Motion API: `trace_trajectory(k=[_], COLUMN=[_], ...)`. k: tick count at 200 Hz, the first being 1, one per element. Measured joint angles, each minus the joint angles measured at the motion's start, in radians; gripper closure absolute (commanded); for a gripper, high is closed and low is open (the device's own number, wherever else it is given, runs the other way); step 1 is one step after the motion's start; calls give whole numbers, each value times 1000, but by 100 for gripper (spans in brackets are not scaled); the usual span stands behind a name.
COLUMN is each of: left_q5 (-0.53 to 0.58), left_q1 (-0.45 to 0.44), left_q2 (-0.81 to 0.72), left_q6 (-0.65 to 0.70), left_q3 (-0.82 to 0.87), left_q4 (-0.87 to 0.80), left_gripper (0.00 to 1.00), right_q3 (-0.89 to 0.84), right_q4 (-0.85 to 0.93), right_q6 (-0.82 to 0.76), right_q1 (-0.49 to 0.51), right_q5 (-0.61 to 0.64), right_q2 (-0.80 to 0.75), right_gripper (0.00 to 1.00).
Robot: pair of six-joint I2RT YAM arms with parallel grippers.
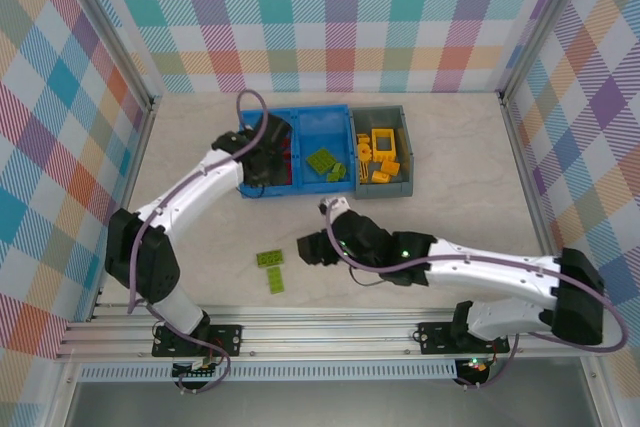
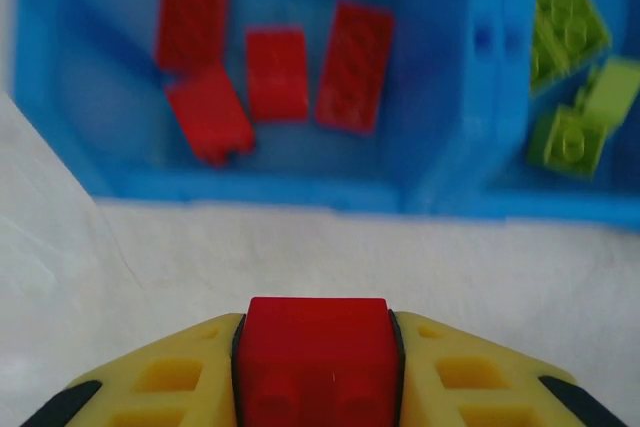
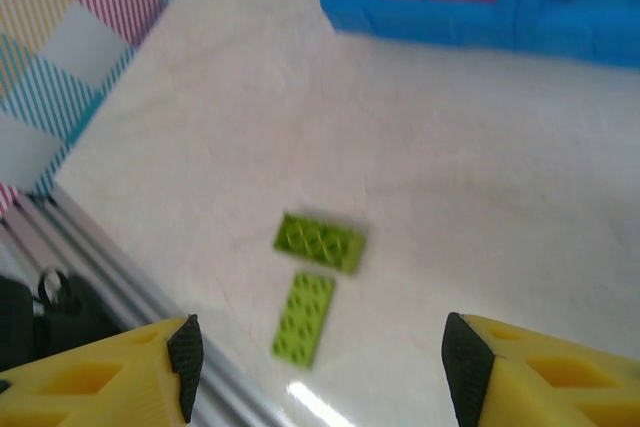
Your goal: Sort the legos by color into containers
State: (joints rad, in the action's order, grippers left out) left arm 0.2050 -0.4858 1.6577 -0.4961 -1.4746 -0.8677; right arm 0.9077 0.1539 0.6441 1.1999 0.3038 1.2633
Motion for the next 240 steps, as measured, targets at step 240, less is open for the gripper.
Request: trace_trajectory(k=[240], left_q5=[-25], left_q1=[219], left_q2=[612], left_q6=[73], left_q3=[-601], left_q4=[-21], left_gripper=[46], right_q3=[136], right_q4=[-280], right_q6=[-50], right_q1=[-135], right_q5=[-141], right_q2=[325], right_gripper=[32])
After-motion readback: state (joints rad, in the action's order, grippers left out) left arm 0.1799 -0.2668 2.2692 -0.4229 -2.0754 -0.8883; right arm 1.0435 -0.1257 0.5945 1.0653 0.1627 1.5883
